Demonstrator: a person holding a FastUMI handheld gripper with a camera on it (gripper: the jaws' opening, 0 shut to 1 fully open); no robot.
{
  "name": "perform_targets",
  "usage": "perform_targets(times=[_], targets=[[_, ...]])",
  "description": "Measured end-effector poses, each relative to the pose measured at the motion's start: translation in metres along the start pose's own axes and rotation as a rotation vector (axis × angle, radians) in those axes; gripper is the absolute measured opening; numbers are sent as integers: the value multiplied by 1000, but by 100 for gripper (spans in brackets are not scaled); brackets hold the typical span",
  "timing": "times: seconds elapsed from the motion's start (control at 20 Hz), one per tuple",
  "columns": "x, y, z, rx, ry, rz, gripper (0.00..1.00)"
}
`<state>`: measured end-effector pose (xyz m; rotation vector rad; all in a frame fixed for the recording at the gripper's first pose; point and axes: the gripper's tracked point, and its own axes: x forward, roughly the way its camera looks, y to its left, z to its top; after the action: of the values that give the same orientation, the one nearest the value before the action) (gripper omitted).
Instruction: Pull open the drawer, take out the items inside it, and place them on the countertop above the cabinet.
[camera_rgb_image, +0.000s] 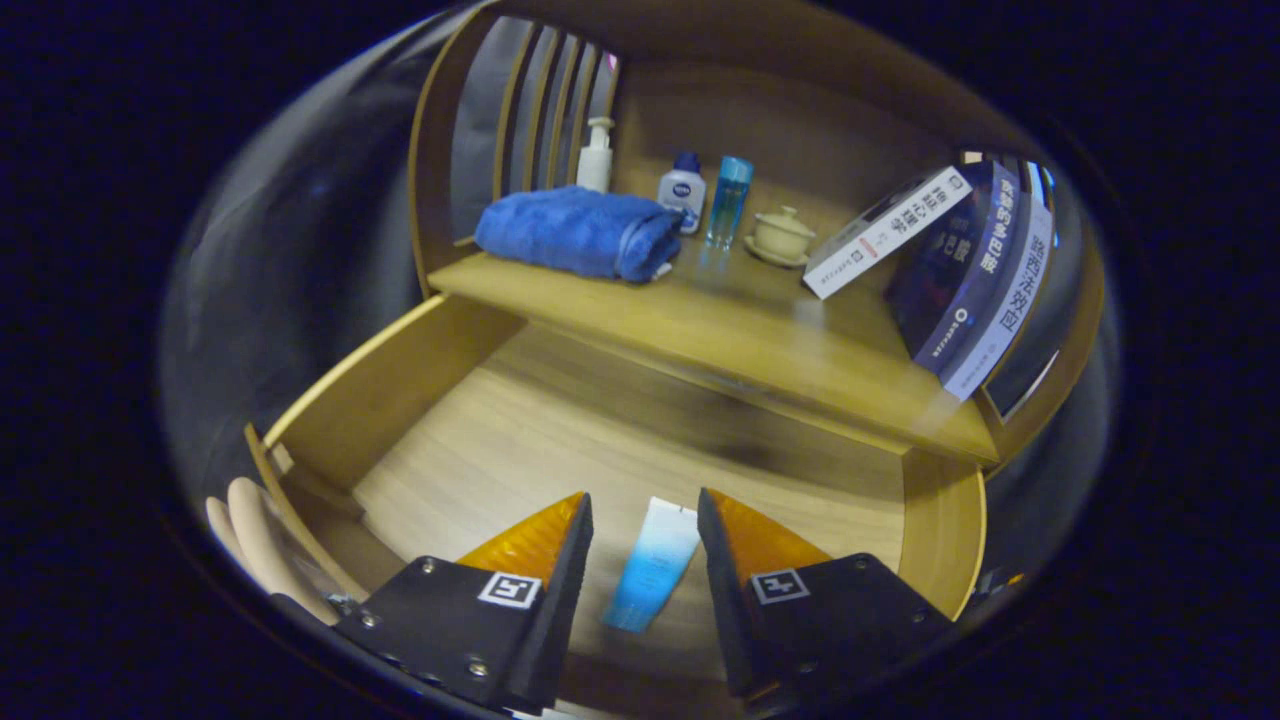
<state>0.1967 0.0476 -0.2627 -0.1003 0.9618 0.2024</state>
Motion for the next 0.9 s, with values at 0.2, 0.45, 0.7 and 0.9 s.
perform_targets(times=[0.2, 0.45, 0.7, 0.9], targets=[[17, -3, -16, -10, 98, 1, 71], [27, 9, -39, -9, 224, 53, 88], [28, 21, -62, -23, 352, 89, 88], [29, 21, -64, -32, 370, 80, 89]])
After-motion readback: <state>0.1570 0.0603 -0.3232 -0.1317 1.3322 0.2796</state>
